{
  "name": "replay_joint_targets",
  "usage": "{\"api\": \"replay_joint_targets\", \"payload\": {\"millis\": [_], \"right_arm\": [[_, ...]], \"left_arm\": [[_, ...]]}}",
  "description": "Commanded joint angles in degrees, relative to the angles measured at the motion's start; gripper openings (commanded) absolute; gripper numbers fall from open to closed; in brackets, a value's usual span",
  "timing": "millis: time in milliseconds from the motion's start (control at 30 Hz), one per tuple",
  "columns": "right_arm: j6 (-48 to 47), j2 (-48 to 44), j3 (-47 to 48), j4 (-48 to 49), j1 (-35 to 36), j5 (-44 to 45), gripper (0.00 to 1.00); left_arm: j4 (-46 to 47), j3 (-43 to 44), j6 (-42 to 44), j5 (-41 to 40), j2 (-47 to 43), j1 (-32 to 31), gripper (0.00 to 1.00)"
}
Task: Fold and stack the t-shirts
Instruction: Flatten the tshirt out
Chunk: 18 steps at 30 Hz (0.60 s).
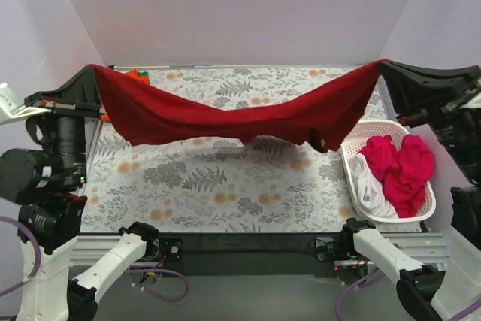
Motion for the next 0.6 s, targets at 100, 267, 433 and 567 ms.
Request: {"api": "replay_joint_targets", "payload": {"millis": [100, 267, 433, 567], "right_arm": [[-2.5, 1.3, 10.0, -2.1, -0.1, 6.5, 0.01], [-2.6, 3.1, 13.2, -2.0, -0.1, 6.5, 0.01], [-3.3, 4.3, 3.6, 0.5, -0.1, 8.9, 0.01], [-3.0, 6.3, -5.1, 5.7, 0.0, 11.8, 0.01]], "left_arm": [[-4.8, 4.0, 1.4, 5.5, -0.4, -0.1, 0.00], [-3.7, 3.5, 1.4, 5.1, -1.0, -0.1, 0.00], [-0.2, -1.0, 2.6, 3.3, 2.5, -0.1, 0.00], [2.1, -2.9, 3.9, 1.7, 10.5, -0.1, 0.00]]}}
